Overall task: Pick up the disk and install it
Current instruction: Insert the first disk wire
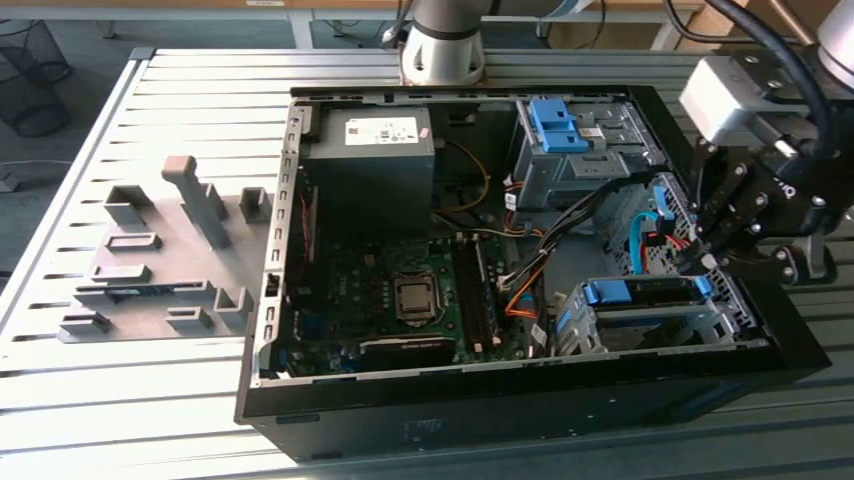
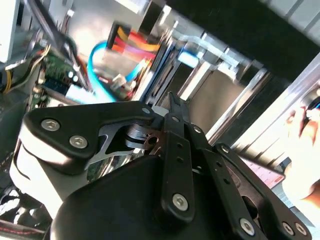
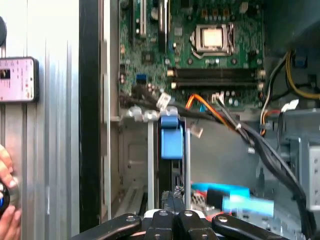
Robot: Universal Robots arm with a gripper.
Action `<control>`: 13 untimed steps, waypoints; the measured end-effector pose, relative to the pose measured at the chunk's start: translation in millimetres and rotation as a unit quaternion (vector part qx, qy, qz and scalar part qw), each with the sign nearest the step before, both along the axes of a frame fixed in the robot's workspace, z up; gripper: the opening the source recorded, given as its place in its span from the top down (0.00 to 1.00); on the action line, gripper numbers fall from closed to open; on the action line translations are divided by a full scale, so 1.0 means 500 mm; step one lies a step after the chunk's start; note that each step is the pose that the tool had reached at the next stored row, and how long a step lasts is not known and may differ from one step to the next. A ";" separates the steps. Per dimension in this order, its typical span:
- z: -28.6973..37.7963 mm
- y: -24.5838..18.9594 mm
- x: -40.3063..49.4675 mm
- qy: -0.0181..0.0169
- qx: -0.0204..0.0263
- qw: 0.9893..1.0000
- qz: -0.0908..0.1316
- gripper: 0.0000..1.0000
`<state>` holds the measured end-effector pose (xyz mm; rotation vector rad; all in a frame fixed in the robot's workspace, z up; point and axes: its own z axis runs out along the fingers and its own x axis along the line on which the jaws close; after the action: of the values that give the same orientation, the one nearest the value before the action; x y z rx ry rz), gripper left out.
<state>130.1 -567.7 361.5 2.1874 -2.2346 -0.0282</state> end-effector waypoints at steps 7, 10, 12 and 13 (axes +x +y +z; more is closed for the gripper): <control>-0.005 0.0162 0.013 0.000 0.000 1.000 0.012 0.89; -0.006 0.0363 0.013 0.000 0.000 1.000 0.012 0.89; -0.007 0.0406 0.013 0.000 0.000 1.000 0.013 0.89; -0.007 0.0406 0.013 0.000 0.000 1.000 0.013 0.89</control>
<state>136.7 -547.4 357.9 2.2148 -2.2065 -0.0272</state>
